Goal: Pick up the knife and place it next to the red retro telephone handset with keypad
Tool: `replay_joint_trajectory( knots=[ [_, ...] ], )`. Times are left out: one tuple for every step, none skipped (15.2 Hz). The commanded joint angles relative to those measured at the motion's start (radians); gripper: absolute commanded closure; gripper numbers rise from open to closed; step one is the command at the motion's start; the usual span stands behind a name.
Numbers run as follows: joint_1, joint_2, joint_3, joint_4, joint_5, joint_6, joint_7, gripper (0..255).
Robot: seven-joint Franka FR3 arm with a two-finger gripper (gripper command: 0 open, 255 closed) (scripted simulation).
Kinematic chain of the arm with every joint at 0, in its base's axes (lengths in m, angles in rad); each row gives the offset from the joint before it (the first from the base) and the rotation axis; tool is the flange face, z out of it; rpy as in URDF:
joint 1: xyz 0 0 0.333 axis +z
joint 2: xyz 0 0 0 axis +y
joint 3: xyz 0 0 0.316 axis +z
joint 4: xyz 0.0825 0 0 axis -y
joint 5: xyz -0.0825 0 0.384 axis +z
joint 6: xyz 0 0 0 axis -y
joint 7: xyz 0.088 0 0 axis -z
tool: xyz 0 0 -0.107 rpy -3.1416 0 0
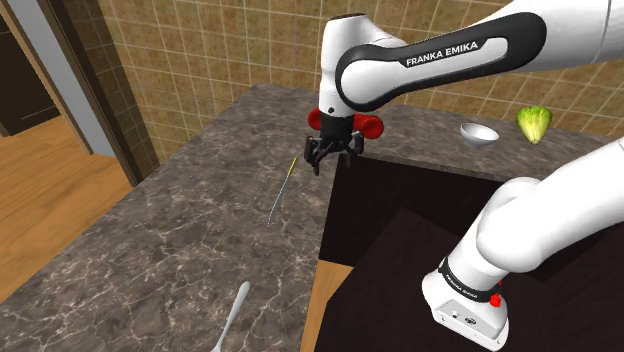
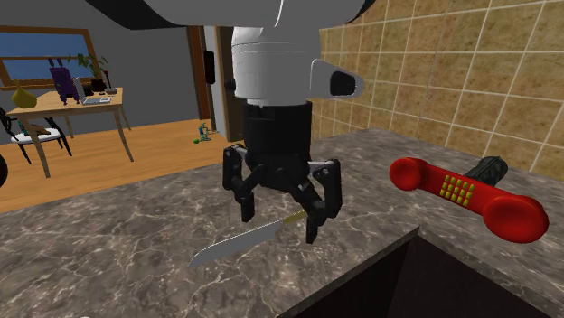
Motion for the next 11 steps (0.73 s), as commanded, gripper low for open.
replay_joint_trajectory(
  knots=[
    [-0.017,0.079,0.028,0.026,-0.003,0.065,0.093,0],
    [-0.026,0.117,0.041,0.041,-0.008,0.092,0.137,0],
    [-0.033,0.156,0.051,0.058,-0.015,0.119,0.181,0],
    [-0.041,0.195,0.061,0.075,-0.024,0.144,0.226,0],
    [-0.048,0.235,0.07,0.094,-0.035,0.169,0.272,0],
    [-0.055,0.274,0.077,0.114,-0.047,0.192,0.317,0],
    [-0.06,0.314,0.082,0.135,-0.061,0.213,0.363,0],
    [-0.065,0.354,0.085,0.157,-0.077,0.234,0.409,0],
    [-0.068,0.394,0.087,0.181,-0.094,0.252,0.454,0],
    [-0.07,0.433,0.086,0.205,-0.111,0.27,0.499,0],
    [-0.07,0.472,0.084,0.23,-0.129,0.286,0.544,0]
  ],
)
